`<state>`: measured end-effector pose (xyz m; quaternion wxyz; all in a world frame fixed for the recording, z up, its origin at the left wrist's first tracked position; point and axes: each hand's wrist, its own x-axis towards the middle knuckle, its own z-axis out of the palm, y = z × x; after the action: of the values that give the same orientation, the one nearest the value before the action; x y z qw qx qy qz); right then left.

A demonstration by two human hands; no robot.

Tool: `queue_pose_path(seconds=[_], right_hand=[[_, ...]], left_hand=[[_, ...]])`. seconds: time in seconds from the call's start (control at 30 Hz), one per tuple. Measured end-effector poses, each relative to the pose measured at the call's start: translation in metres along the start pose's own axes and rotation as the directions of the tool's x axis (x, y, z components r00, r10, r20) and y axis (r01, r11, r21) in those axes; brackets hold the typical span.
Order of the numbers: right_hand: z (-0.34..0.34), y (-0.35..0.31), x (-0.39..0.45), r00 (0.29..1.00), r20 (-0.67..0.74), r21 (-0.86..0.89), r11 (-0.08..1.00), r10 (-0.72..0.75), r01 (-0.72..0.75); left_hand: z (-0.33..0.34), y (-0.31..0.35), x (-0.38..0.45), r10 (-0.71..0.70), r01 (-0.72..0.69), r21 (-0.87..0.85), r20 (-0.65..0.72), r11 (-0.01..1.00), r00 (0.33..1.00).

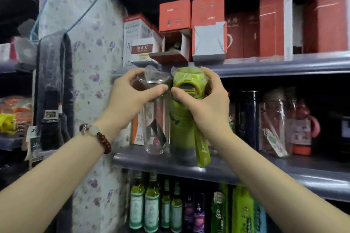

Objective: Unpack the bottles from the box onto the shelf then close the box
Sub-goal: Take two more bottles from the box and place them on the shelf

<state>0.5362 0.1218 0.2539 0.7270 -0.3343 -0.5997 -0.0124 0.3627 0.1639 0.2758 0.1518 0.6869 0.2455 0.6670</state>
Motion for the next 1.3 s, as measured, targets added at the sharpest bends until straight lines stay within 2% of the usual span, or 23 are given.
queue_pose_path(seconds=[0.17,0.37,0.67,0.9,1.17,1.3], right_hand=[[-0.005,0.016,0.001,0.994,-0.086,-0.047,0.997,-0.063,0.059],[-0.012,0.043,0.002,0.995,-0.087,-0.106,0.994,-0.042,0.033],[0.0,0.064,0.032,0.988,-0.066,-0.091,0.985,0.141,-0.147],[0.009,0.084,0.059,0.964,-0.077,-0.149,0.953,0.254,-0.263],[0.019,0.104,0.073,0.948,-0.101,-0.142,0.939,0.301,-0.313],[0.018,0.111,0.071,0.961,-0.004,-0.244,0.931,0.278,-0.27]], left_hand=[[0.027,-0.021,-0.004,0.092,-0.091,0.037,-0.03,0.995,0.995],[0.052,-0.052,-0.007,0.095,-0.096,0.075,0.02,0.993,0.995],[0.075,-0.081,0.019,-0.081,0.088,0.058,-0.112,0.994,0.99],[0.076,-0.094,0.044,-0.202,0.209,0.058,-0.111,0.976,0.973],[0.078,-0.123,0.073,-0.307,0.306,-0.062,-0.008,0.95,0.952],[0.085,-0.131,0.079,-0.374,0.389,-0.138,0.123,0.911,0.919]])
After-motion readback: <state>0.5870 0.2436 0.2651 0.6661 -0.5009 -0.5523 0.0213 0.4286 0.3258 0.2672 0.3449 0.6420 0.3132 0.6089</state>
